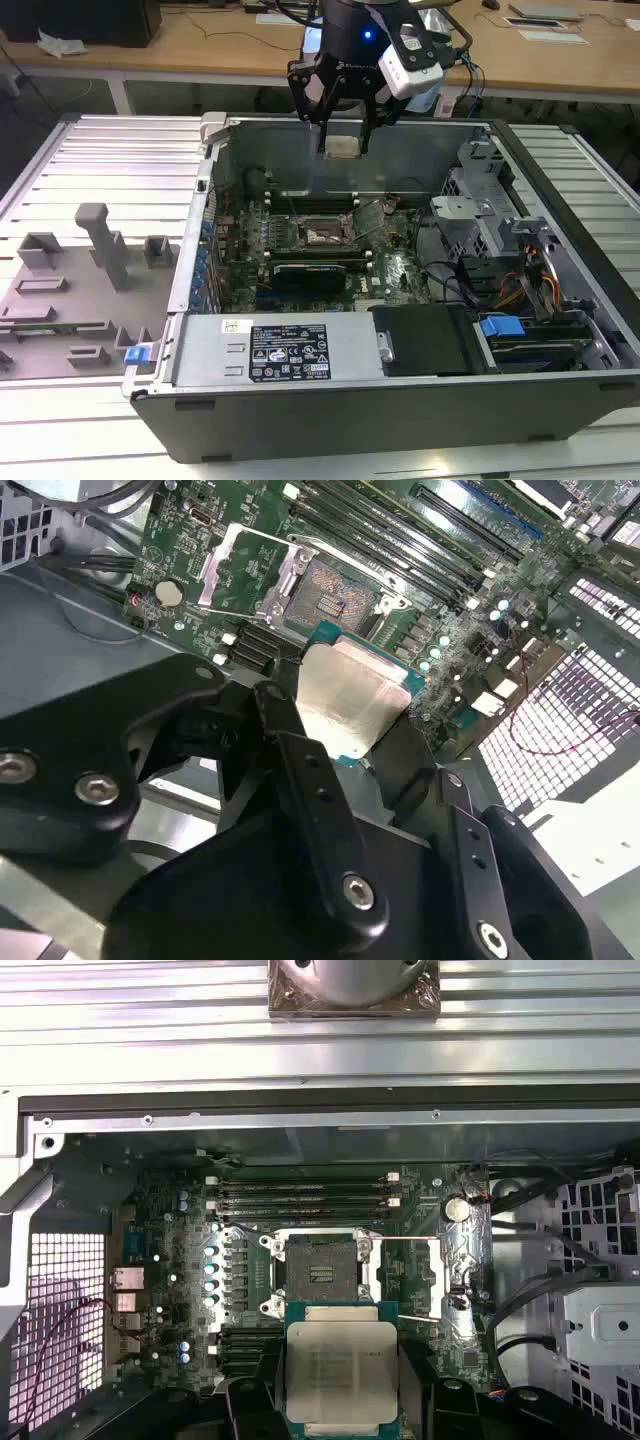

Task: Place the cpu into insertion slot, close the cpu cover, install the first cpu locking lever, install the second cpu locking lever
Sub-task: 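Place the cpu into insertion slot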

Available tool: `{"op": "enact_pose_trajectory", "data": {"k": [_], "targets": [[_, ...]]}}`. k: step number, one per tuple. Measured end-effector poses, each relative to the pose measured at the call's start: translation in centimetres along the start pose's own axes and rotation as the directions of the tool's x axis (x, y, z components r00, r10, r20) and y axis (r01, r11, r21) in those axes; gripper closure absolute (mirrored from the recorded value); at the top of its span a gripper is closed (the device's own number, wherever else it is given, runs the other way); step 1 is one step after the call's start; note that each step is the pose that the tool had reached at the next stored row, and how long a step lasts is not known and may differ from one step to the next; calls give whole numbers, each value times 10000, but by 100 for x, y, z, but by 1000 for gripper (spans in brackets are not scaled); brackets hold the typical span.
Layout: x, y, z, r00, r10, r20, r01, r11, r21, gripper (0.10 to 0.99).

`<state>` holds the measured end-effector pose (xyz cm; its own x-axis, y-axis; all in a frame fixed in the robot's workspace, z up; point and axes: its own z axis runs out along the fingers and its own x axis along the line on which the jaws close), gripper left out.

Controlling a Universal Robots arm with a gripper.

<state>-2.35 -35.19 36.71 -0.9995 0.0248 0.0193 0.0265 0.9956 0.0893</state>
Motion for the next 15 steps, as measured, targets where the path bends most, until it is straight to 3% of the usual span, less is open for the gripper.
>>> {"op": "enact_pose_trajectory", "data": {"k": [8,12,15], "targets": [[0,0,3,10000,0,0,0,10000,0,545],[-1,-5,61,10000,-2,0,2,10000,-1,545],[1,-15,173,10000,-1,0,1,10000,0,545]]}}
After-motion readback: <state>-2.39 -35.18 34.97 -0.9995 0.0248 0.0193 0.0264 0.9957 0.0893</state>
